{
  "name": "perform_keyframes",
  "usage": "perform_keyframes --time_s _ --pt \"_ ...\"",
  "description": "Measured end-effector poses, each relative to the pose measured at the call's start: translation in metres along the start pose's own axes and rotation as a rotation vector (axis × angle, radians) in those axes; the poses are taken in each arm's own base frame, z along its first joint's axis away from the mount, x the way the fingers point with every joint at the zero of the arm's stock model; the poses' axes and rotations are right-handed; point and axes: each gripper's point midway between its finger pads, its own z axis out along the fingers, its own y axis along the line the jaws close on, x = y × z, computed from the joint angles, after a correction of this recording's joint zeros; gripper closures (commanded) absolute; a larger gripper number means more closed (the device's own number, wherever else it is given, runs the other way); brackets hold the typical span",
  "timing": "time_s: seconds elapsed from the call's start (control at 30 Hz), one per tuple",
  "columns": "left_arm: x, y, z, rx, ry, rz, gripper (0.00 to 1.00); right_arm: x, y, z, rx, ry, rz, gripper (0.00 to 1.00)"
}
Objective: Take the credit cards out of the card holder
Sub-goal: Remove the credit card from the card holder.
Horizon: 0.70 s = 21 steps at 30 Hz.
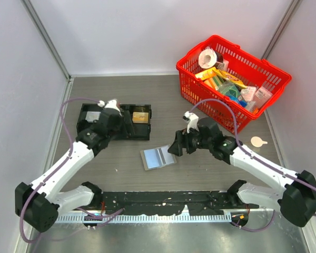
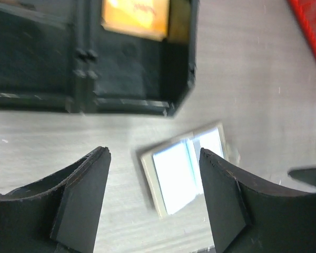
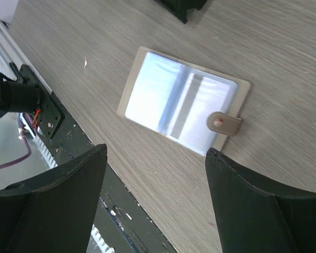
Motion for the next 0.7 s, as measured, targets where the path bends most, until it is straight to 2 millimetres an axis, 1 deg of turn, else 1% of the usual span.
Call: perform_keyframes --time_s 0.07,0.17,0.23,0.3,0.33,0.43,0.53,0.6,0.7 --pt "0.031 -0.015 0.000 0.035 0.058 0.017 0.38 0.004 0.007 0.009 0.010 0.025 -0.022 0.22" --pt "0.068 -0.038 -0.003 0.100 0.121 0.049 0.46 0.010 0.013 0.025 0.029 0.064 -0.050 0.26" --pt "0.088 -0.051 -0.004 0.137 0.152 0.070 0.53 0.018 0.014 0.038 0.048 0.099 -0.062 0.27" --pt "0.100 -0.058 0.000 0.146 0.171 0.078 0.57 0.026 0.008 0.049 0.073 0.132 -0.060 0.28" --pt "0.106 -0.060 0.006 0.141 0.180 0.082 0.58 0.031 0.003 0.055 0.090 0.151 -0.056 0.29" --pt "0.123 -0.060 0.022 0.116 0.211 0.086 0.64 0.047 -0.013 0.069 0.139 0.210 -0.043 0.30" --pt "0.145 -0.050 0.036 0.072 0.258 0.098 0.65 0.062 -0.027 0.077 0.182 0.257 -0.032 0.32" --pt "0.157 -0.044 0.042 0.049 0.282 0.103 0.66 0.067 -0.032 0.080 0.198 0.273 -0.029 0.32" --pt "0.169 -0.035 0.046 0.026 0.305 0.100 0.68 0.071 -0.037 0.083 0.213 0.282 -0.028 0.34"
